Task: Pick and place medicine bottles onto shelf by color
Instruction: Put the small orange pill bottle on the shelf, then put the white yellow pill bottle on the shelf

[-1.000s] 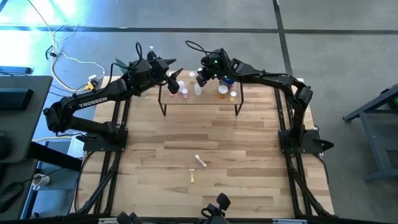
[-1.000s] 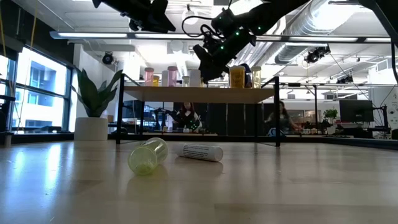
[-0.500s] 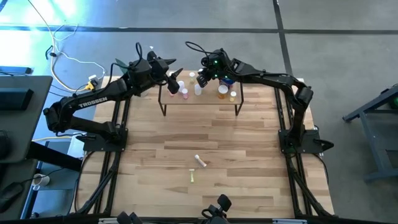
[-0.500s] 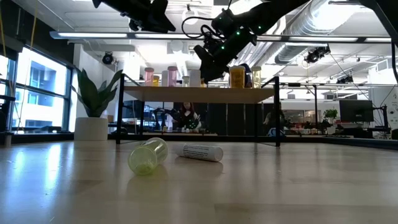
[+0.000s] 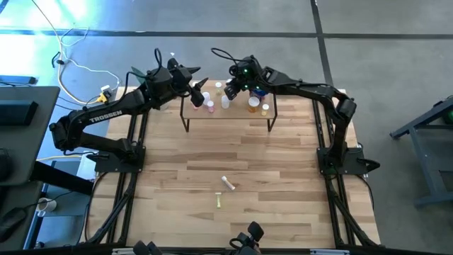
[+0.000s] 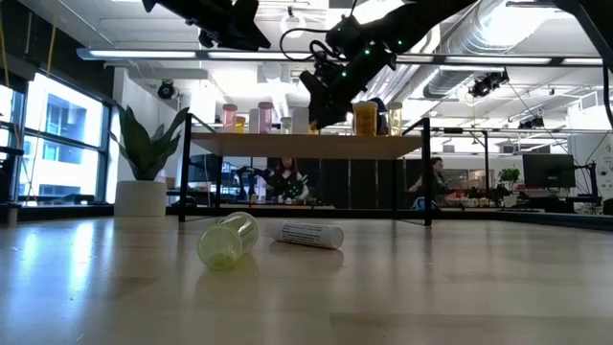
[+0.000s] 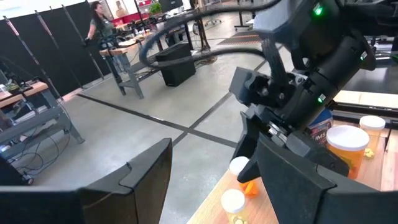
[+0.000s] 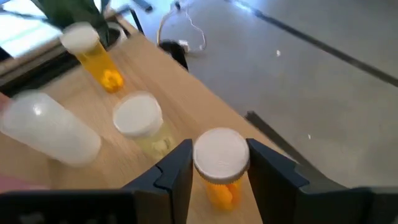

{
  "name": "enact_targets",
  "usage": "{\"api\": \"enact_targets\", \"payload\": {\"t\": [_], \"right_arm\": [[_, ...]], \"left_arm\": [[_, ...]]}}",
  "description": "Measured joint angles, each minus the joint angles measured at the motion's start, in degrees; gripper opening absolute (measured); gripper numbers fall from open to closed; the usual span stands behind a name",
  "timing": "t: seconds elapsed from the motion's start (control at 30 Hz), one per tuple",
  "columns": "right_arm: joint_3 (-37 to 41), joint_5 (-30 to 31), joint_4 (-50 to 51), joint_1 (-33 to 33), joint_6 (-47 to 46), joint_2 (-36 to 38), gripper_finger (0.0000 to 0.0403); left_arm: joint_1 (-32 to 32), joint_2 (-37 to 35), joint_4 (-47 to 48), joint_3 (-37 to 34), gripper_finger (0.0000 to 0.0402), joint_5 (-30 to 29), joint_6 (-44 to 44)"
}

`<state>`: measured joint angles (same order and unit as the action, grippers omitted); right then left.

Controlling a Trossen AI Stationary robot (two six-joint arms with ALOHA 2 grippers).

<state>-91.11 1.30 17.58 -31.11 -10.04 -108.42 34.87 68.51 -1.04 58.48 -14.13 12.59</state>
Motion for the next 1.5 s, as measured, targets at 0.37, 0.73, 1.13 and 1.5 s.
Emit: {"api": "enact_targets", "payload": {"t": [0.37, 0.73, 1.13, 1.5], "right_arm": [[0.04, 0.00, -0.03, 0.02, -0.43, -0.09, 0.0142], [0.04, 0.02, -2.97, 0.01, -0.22, -0.09, 0.0143], [0.07, 0.02, -3.25, -0.14, 0.24, 0.54, 0.0143], [0.09, -0.25, -2.78, 0.01, 1.25, 5.09, 0.0143]], "left_arm": [[0.00, 0.00, 0.00, 0.00, 0.0225, 0.00, 0.02], [0.00, 0.02, 0.00, 0.00, 0.0225, 0.00, 0.02], [0.00, 0.02, 0.00, 0.00, 0.0225, 0.00, 0.02], [0.00, 0.02, 0.03, 0.00, 0.0225, 0.00, 0.02]]}}
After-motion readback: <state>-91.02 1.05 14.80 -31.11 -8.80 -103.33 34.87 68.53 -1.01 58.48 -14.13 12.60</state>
